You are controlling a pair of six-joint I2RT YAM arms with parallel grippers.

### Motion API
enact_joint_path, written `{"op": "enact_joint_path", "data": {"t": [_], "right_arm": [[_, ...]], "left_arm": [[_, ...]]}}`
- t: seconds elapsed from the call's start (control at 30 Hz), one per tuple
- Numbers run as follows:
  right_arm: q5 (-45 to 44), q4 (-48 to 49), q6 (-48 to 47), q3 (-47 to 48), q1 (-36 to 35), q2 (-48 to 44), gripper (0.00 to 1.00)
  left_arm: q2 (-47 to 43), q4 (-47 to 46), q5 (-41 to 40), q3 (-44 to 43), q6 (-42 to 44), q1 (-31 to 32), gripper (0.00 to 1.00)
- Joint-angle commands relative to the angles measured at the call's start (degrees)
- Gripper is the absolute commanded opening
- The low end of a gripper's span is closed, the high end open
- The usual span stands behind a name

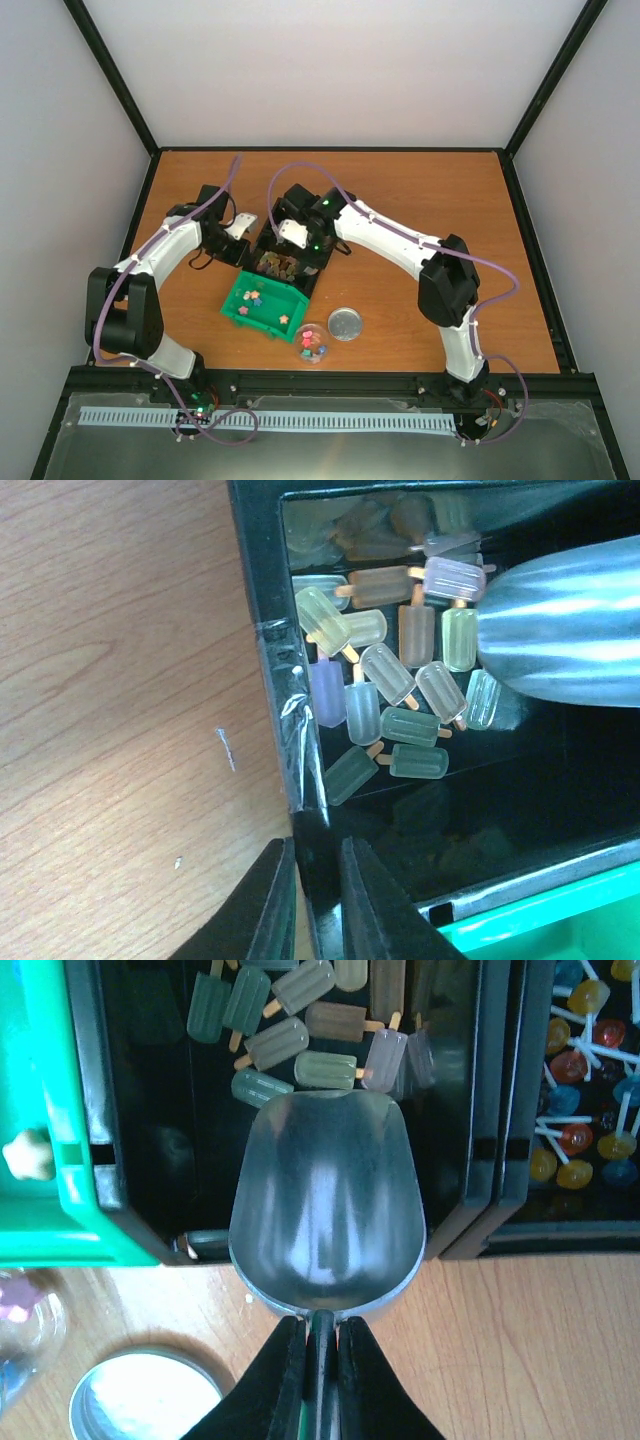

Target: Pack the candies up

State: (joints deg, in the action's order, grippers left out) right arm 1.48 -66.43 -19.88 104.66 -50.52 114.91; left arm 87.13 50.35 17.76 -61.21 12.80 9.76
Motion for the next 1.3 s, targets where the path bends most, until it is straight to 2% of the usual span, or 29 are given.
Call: {"op": "enact_joint_path", "data": {"t": [0.0,0.23,0.43,0.63,0.9,1.13,1.27], "right_arm": [[0.52,-1.66,-0.51,2.28,-0.28,3.76,0.03],[5.07,2.38,-1.85,0.17,-0.28,6.68,0.03],[8.28,10.37,-2.32,-4.91,-0.28,6.36,0.03],[11.68,26.73,-2.84,-16.29,-0.04,1.49,0.03],[22.5,52.57,-0.83,-34.11,3.4,-7.28,0.03],[27.84,64.04,1.63,-40.46,4.51,-9.89,0.03],[30.16,67.37,2.14,-44.82,7.55,-13.08,0.03]], "left_arm": [[-0.69,-0.29,1.88,0.08,-1.08,0.48,0.15],[-0.09,-0.63,2.14,0.3,-0.58,0.44,0.03],[0.48,-0.61,3.09,0.38,-0.5,0.41,0.01],[0.64,-0.85,3.49,1.06,-0.15,0.44,0.01],[1.39,-0.57,3.17,0.88,-0.04,0.44,0.01],[2.34,0.05,2.02,-0.15,-0.06,0.39,0.01],[2.09,0.27,0.55,-0.09,0.18,0.35,0.01]]}}
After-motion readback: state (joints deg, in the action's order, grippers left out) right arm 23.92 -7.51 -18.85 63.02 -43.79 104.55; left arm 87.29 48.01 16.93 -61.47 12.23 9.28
